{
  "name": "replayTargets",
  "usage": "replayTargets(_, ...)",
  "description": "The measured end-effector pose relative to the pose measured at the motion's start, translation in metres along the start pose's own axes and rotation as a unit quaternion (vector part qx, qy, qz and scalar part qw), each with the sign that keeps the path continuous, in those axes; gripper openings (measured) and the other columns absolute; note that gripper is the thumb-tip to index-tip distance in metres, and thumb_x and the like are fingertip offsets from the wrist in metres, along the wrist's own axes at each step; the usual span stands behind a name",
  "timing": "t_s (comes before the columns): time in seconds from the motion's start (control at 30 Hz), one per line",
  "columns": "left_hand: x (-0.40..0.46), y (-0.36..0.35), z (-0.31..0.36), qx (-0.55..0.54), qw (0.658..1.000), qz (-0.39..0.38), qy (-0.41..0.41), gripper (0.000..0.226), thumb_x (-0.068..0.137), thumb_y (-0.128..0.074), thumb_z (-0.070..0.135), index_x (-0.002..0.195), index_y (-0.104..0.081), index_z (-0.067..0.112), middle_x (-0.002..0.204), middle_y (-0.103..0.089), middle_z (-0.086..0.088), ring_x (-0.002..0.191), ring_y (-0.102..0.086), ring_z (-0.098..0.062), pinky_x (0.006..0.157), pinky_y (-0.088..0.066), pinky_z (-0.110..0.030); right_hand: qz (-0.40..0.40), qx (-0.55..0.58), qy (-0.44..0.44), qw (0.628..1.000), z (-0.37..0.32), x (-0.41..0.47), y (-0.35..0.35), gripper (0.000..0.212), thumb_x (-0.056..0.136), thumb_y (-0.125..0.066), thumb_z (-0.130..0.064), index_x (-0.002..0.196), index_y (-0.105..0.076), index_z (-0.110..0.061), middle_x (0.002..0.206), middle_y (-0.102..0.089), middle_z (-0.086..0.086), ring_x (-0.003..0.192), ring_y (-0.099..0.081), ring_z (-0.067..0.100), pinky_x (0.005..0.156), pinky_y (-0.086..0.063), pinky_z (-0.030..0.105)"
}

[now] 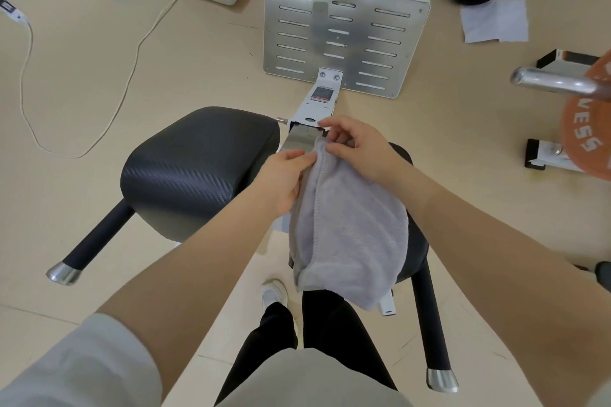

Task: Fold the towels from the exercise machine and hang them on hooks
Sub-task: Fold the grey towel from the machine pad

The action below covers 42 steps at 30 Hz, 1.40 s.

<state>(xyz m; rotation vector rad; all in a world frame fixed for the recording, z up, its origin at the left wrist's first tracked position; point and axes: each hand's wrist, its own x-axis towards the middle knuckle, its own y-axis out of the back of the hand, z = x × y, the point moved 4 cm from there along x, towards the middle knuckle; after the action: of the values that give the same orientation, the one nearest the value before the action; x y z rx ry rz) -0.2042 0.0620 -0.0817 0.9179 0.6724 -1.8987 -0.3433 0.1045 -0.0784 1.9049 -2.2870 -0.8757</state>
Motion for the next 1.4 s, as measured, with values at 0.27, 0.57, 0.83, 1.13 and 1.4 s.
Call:
replayTargets(0.27, 0.006, -0.011, 0.009, -0.099, 0.995, -0.034, -0.006, 0.037, 0.090, -0.054, 0.003, 0.126, -0.048, -0.006, 0.114, -0.060, -0.019, 0.094, -0.062, -0.021, 0.083, -0.054, -0.024, 0.022, -0.084, 0.047, 0.995, -0.007, -0.008, 0.002, 0.012, 0.086, -0.059, -0.010, 0.098, -0.062, -0.010, 0.093, -0.050, -0.003, 0.070, -0.043, -0.003, 0.069, -0.034, 0.011)
replayTargets(0.57, 0.004, -0.010, 0.006, -0.037, 0.998, -0.042, 0.011, 0.014, 0.088, -0.059, 0.007, 0.098, -0.063, -0.002, 0.087, -0.064, -0.010, 0.075, -0.064, -0.015, 0.069, -0.057, -0.022, 0.011, -0.098, 0.021, 0.995, -0.010, -0.018, 0.012, 0.006, 0.086, -0.059, -0.012, 0.087, -0.064, -0.010, 0.084, -0.060, -0.002, 0.069, -0.048, 0.002, 0.068, -0.038, 0.015)
replayTargets(0.83, -0.007, -0.017, 0.010, 0.018, 0.998, -0.051, -0.043, 0.010, 0.094, -0.051, 0.014, 0.087, -0.058, 0.012, 0.077, -0.062, -0.002, 0.066, -0.061, -0.010, 0.061, -0.054, -0.019, 0.014, -0.082, -0.002, 0.997, -0.023, -0.002, 0.004, 0.009, 0.090, -0.055, -0.022, 0.093, -0.058, -0.014, 0.100, -0.055, -0.001, 0.086, -0.049, 0.009, 0.068, -0.033, 0.015)
replayTargets(1.13, -0.019, -0.004, 0.010, 0.151, 0.980, 0.018, -0.131, 0.011, 0.090, -0.057, 0.017, 0.081, -0.054, 0.022, 0.083, -0.061, -0.004, 0.071, -0.053, -0.013, 0.062, -0.044, -0.024, 0.042, -0.056, -0.058, 0.996, -0.020, -0.010, -0.006, 0.009, 0.092, -0.051, -0.021, 0.095, -0.055, -0.013, 0.085, -0.060, 0.003, 0.080, -0.054, 0.018, 0.064, -0.038, 0.023)
replayTargets(1.4, -0.023, -0.006, 0.015, 0.187, 0.975, -0.011, -0.119, 0.014, 0.088, -0.061, 0.026, 0.087, -0.066, 0.013, 0.084, -0.065, -0.002, 0.081, -0.058, -0.016, 0.079, -0.050, -0.032, 0.029, 0.151, -0.083, 0.985, -0.016, -0.028, -0.008, 0.019, 0.099, -0.038, -0.019, 0.083, -0.043, -0.027, 0.104, -0.065, 0.020, 0.076, -0.056, 0.024, 0.060, -0.047, 0.029)
